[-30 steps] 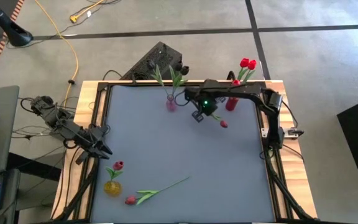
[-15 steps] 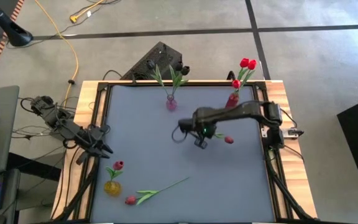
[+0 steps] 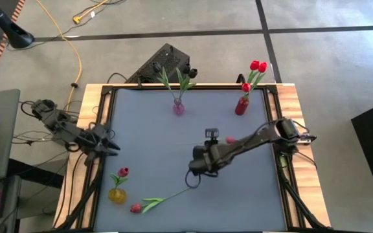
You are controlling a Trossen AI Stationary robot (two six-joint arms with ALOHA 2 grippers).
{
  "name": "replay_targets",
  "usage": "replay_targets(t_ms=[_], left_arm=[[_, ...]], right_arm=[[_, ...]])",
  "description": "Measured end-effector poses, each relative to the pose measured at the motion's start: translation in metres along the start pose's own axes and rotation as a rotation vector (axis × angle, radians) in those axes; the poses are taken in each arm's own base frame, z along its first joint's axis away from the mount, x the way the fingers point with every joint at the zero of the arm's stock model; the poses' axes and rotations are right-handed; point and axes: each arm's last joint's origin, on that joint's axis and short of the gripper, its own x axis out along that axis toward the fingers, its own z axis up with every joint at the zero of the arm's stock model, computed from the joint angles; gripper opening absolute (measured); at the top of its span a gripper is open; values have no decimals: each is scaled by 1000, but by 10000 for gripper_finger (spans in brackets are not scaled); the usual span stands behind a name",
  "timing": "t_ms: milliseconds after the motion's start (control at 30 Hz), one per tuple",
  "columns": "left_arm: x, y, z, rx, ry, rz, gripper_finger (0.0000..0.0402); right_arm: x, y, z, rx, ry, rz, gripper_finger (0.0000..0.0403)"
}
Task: Sort flowers into vase by color
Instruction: Put the top dark red flower into the yellow vase
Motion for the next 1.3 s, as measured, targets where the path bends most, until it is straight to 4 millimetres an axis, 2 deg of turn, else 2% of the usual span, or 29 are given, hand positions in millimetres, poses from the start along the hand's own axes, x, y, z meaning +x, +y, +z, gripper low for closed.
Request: replay_targets(t_ms=[200,300,367,567,733,833,967,1167,1300], left_arm=[[-15,-2,18,-181,-151,45,107],[-18,-3,25,-291,-267,85,107],[-17,-4,27,-332,-277,85,107],[-10,-6,28,-370,-263,104,107],[-5,-8,29,-336,-264,134,107],[-5,-10,33,-306,-300,123,107],[-6,-12,38,-293,-348,111,107],[1,-8,41,-288,-365,216,107],[12,-3,43,-302,-322,305,107]], right_arm=[[-14,11,16,-376,-176,-222,25],[-17,10,32,-557,-256,-306,26],[-21,7,45,-642,-316,-370,25],[-43,-16,83,-709,-481,-639,25],[-55,-41,99,-766,-637,-802,25],[-52,-54,104,-827,-728,-854,24],[-41,-68,108,-916,-744,-902,24],[-24,-88,109,-925,-705,-916,24],[-18,-95,110,-937,-726,-918,24]])
